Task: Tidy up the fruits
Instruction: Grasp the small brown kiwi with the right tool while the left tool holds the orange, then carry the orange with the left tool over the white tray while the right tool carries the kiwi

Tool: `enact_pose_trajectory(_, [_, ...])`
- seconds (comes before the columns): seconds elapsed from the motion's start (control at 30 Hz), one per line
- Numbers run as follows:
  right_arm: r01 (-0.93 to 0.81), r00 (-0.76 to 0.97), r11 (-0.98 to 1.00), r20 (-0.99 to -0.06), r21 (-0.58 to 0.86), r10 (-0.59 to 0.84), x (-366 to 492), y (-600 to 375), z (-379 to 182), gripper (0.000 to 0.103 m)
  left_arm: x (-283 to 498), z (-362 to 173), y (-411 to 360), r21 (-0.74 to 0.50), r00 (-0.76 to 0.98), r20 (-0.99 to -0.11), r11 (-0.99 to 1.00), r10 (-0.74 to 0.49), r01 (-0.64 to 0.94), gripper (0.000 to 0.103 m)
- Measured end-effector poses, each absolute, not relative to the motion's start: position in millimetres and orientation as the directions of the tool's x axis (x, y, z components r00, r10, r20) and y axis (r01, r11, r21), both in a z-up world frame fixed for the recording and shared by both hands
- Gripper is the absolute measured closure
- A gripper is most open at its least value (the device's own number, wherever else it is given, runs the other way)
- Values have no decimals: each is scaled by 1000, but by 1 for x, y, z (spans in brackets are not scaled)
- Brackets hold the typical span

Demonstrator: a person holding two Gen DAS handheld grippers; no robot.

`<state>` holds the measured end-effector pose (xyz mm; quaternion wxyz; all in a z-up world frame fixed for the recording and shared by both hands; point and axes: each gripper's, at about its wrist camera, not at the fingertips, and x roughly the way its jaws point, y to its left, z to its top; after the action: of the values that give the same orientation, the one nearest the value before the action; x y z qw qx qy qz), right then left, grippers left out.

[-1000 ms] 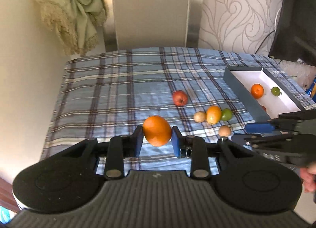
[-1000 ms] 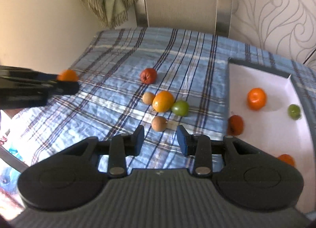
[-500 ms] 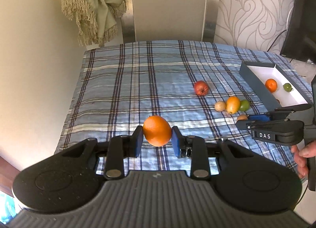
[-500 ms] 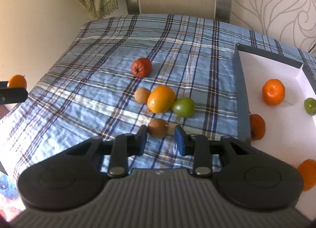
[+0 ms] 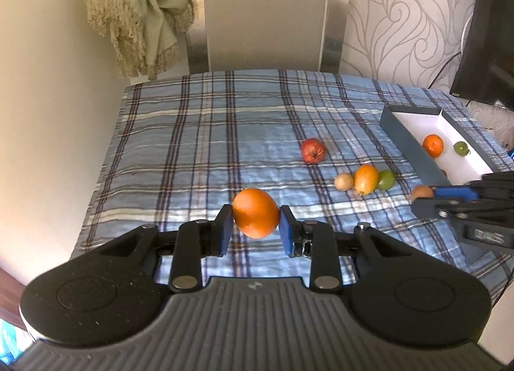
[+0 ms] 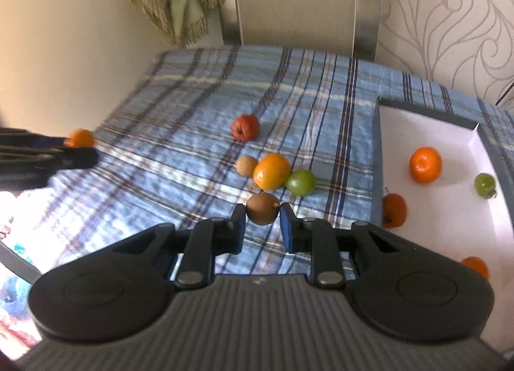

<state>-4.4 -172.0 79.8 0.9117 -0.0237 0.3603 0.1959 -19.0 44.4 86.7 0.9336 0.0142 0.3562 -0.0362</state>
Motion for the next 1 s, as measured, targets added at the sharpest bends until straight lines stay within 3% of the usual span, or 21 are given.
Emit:
enact_pose_trajectory(0.4, [-424,702,898,-583,121,410,-50,-192,133,78,-7,91,12,-14,757,-646,994,-94,111,68])
enact_pose_trajectory(1.0, [-377,749,915,-534,143,392,-81,-233,149,78,1,95,-39,0,757,-637,982,-145,188,68])
